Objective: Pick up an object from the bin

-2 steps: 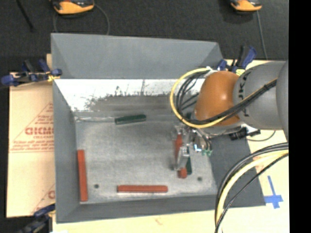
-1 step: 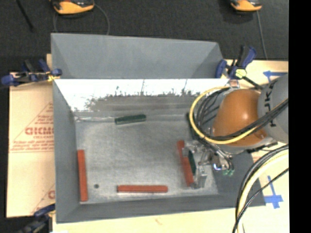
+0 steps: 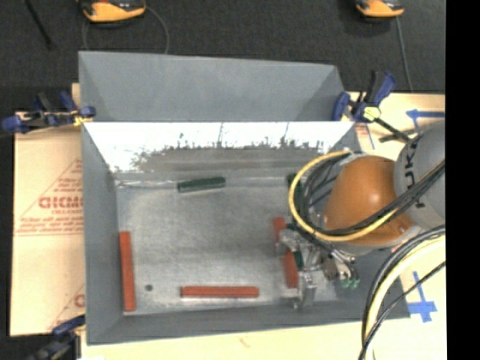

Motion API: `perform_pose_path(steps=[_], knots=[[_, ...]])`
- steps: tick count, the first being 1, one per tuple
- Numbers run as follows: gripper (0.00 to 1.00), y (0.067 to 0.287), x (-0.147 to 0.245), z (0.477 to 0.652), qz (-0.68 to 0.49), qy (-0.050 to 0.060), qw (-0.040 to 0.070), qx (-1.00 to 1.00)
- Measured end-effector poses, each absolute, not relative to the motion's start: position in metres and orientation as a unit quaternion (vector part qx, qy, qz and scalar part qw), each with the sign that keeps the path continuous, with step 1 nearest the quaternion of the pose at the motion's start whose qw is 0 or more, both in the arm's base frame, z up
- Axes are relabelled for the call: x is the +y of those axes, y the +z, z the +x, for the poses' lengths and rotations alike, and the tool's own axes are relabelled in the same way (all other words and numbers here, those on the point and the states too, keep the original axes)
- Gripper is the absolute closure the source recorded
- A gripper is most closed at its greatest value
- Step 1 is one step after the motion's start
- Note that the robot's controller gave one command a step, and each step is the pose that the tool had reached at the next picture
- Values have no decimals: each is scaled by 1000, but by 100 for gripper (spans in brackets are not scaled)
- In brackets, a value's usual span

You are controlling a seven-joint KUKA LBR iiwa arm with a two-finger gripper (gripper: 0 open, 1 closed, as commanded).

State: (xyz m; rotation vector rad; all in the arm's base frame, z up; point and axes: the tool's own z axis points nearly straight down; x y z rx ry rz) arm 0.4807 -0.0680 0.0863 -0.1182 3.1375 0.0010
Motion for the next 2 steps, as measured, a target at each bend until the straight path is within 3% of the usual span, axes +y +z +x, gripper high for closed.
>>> perform_pose_path(steps=[1, 2], knots=[[0, 71, -139, 508, -158, -2, 4, 987], [0, 71, -149, 551, -282, 7, 0, 959]])
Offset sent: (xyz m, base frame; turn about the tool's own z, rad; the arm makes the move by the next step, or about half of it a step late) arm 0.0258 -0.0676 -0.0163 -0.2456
